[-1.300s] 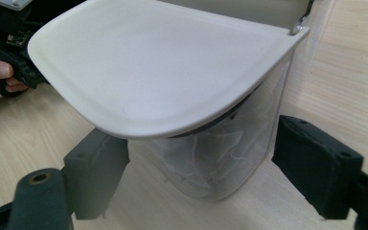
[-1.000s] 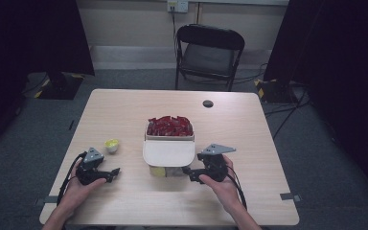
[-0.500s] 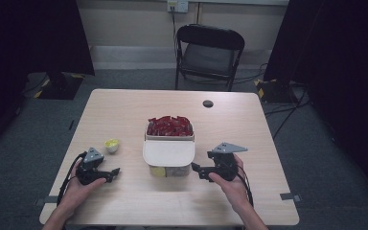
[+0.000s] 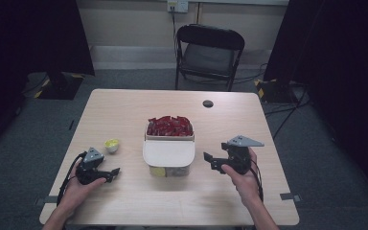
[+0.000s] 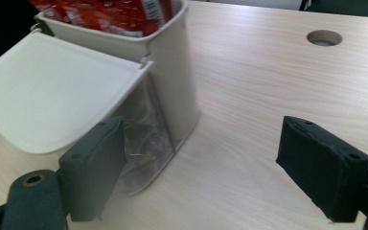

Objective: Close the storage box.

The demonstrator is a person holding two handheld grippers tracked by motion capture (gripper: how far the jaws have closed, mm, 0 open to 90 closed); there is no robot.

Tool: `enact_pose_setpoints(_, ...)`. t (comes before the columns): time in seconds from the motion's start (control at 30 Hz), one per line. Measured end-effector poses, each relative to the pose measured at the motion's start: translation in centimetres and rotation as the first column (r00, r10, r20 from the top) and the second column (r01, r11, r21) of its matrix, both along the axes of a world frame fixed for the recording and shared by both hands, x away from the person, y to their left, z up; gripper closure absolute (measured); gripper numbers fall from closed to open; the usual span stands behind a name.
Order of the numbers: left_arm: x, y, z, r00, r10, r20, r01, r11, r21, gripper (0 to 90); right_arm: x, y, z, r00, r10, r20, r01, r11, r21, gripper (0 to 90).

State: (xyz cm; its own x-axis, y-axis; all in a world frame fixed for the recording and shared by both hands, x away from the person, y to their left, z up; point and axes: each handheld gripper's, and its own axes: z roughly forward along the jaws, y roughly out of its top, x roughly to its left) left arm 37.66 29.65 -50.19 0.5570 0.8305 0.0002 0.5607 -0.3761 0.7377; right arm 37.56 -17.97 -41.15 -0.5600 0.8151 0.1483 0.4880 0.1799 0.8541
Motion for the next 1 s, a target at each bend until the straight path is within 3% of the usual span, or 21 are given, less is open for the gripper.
enact_pose_setpoints(0.5, 0.2, 0.1, 0.0, 0.9999, 0.015, -0.001, -0.015, 0.9999, 0.000, 14.8, 2.1, -3.9, -1.1, 0.9929, -0.105, -0.055, 0.103, 0.9941, -0.034, 16.8)
enact_pose_setpoints(0.7, 0.2, 0.1, 0.0, 0.9999, 0.015, 0.000, -0.015, 0.9999, -0.004, 14.8, 2.6, -6.0, -3.2, 0.9800, -0.165, -0.110, 0.159, 0.9851, -0.067, 17.1)
enact_pose_setpoints(1.0, 0.3, 0.1, 0.0, 0.9999, 0.015, 0.002, -0.015, 0.9999, -0.003, 14.8, 3.2, -7.7, -5.1, 0.9616, -0.233, -0.145, 0.223, 0.9712, -0.085, 16.8)
